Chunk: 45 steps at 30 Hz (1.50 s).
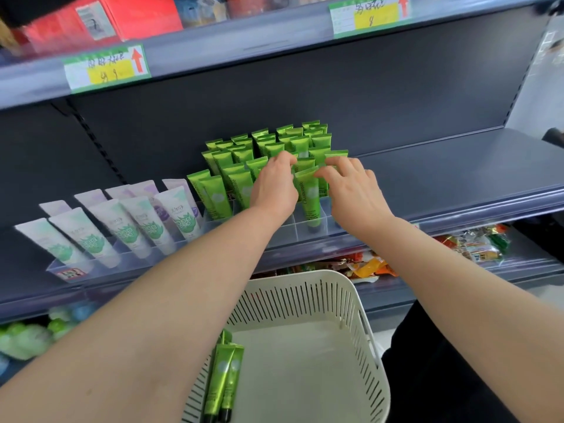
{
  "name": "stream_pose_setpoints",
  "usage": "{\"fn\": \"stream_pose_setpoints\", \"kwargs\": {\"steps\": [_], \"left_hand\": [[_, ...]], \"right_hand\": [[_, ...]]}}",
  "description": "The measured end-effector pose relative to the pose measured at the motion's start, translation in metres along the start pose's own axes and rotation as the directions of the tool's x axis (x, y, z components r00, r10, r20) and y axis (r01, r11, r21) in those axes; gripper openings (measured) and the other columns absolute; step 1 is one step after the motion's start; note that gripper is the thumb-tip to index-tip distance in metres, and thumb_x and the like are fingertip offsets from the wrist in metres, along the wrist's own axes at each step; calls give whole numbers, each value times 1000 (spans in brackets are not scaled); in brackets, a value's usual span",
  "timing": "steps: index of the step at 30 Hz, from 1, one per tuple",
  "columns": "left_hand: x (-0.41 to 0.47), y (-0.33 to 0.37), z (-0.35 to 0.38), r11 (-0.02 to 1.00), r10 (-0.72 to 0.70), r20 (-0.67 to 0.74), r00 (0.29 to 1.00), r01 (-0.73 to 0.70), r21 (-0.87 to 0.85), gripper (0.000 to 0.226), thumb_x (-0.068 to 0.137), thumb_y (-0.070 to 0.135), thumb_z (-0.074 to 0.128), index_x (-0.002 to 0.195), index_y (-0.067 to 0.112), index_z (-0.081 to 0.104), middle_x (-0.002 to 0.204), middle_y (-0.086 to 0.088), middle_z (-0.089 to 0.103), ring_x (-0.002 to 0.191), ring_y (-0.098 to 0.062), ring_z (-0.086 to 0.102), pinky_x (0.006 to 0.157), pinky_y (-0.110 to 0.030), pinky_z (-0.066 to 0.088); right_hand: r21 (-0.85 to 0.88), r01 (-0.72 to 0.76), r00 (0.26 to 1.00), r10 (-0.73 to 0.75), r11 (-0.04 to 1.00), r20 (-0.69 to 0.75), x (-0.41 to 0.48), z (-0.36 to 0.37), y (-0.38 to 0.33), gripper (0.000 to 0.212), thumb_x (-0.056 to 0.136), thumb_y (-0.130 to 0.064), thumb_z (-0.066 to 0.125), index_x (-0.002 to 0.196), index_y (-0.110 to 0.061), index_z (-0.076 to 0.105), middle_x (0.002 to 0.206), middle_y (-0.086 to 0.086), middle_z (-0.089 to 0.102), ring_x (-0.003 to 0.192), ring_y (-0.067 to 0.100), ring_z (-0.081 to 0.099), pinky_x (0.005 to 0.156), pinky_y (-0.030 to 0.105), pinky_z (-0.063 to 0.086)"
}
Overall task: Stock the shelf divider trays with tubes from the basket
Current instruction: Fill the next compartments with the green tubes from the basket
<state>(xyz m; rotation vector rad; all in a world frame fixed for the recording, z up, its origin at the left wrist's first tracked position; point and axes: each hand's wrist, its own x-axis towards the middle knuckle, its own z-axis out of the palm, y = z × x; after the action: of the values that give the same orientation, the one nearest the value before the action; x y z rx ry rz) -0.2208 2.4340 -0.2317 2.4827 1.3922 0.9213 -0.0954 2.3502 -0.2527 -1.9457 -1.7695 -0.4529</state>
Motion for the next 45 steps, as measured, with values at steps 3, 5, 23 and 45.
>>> {"fn": "stream_pose_setpoints", "kwargs": {"steps": [3,5,23,45], "left_hand": [[-13,-10,-10,1000,-2,-14,1000,2,-11,39,93,-3,49,126,18,51,128,1,56,115,-17,54,80,-29,42],[-24,-19,-16,1000,-3,-10,1000,3,-17,35,95,1,49,125,18,53,128,0,56,114,-18,54,83,-32,45],[-163,-146,-13,973,-217,248,944,190,130,23,94,17,54,117,16,59,123,-4,58,110,-24,56,88,-34,44],[-258,-218,83,794,-608,640,470,341,504,56,86,-1,52,139,5,35,130,-17,35,108,-36,55,88,-41,48]], "right_hand": [[-9,20,999,-20,1000,28,-9,3,-14,56,79,4,57,130,-16,51,141,9,41,128,31,35,90,45,35],[-22,31,998,-30,999,56,-17,8,-23,52,82,0,57,130,-17,51,141,8,40,128,31,36,91,45,36],[99,136,906,-164,986,390,-110,91,-105,38,93,-32,52,131,-25,49,138,-1,41,126,23,37,100,41,34],[216,111,606,-238,970,759,-179,204,-118,38,95,-26,50,132,-25,46,139,0,39,128,22,35,100,38,34]]}}
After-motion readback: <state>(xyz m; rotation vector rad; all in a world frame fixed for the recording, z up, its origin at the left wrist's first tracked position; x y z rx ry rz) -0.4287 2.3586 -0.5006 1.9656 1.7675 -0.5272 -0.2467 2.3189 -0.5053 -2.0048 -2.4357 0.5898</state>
